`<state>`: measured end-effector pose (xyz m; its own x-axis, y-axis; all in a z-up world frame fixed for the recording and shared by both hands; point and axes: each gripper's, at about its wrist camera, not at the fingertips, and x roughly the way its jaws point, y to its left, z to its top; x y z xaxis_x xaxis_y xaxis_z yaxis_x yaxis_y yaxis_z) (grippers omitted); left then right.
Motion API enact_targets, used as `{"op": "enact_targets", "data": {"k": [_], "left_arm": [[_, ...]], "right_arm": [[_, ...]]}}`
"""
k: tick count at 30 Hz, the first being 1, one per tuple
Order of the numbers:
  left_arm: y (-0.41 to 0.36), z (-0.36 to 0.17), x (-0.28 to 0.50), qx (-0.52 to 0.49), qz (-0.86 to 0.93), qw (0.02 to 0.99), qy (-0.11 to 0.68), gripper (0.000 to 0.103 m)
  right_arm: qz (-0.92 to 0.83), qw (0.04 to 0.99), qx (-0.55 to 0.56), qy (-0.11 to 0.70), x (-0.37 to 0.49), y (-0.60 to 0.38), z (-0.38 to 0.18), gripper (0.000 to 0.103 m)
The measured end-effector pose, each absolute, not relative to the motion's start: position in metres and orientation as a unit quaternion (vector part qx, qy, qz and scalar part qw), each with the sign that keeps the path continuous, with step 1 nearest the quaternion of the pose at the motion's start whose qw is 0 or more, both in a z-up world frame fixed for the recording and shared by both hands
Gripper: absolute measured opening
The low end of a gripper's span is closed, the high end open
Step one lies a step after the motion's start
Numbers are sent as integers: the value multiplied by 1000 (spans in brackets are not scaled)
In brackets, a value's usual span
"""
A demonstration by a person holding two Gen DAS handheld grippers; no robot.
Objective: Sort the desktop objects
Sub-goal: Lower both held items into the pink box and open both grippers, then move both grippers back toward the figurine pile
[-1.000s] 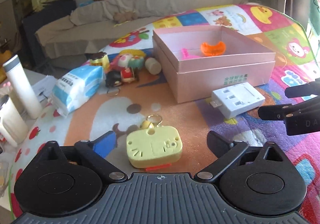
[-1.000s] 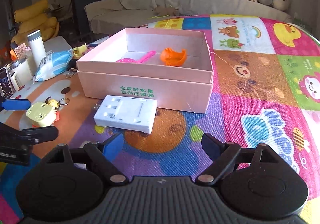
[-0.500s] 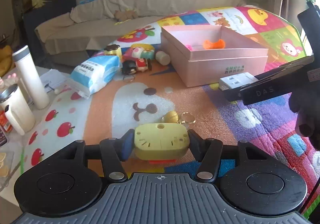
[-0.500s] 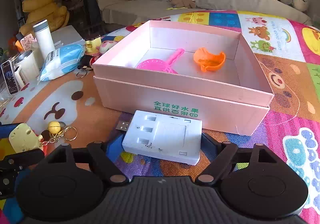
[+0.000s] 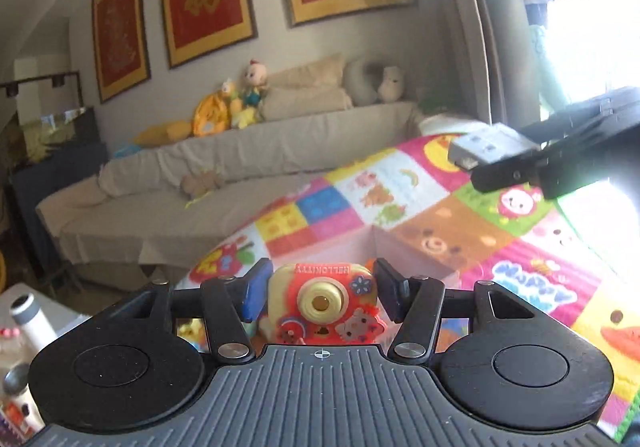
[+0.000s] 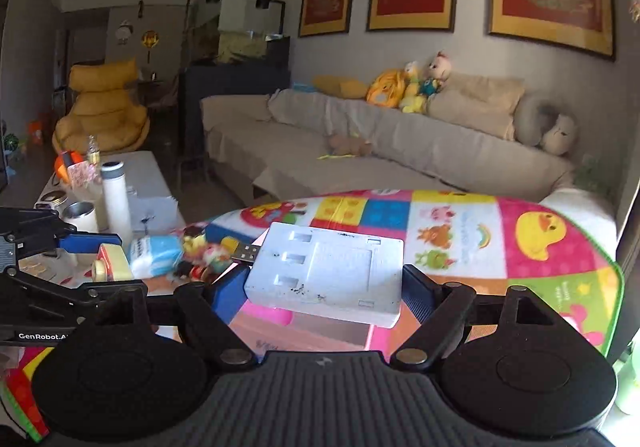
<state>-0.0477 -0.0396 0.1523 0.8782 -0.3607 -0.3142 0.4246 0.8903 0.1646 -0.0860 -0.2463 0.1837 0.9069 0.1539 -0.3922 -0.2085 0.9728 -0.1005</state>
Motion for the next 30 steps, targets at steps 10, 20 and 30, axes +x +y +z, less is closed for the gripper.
{"op": "enact_targets", "data": {"k": [10,20,30], "left_arm": [[-52,147,85,12,-207,956,210,88],[20,55,19,96,-88,957,259,96],[81,44,62,113,-6,963,246,101]], "right_arm": [[88,968,-55,229,18,-250,135,84],[100,942,-38,318,31,-244,79,85],[201,923,-31,327,94,-154,124,85]]}}
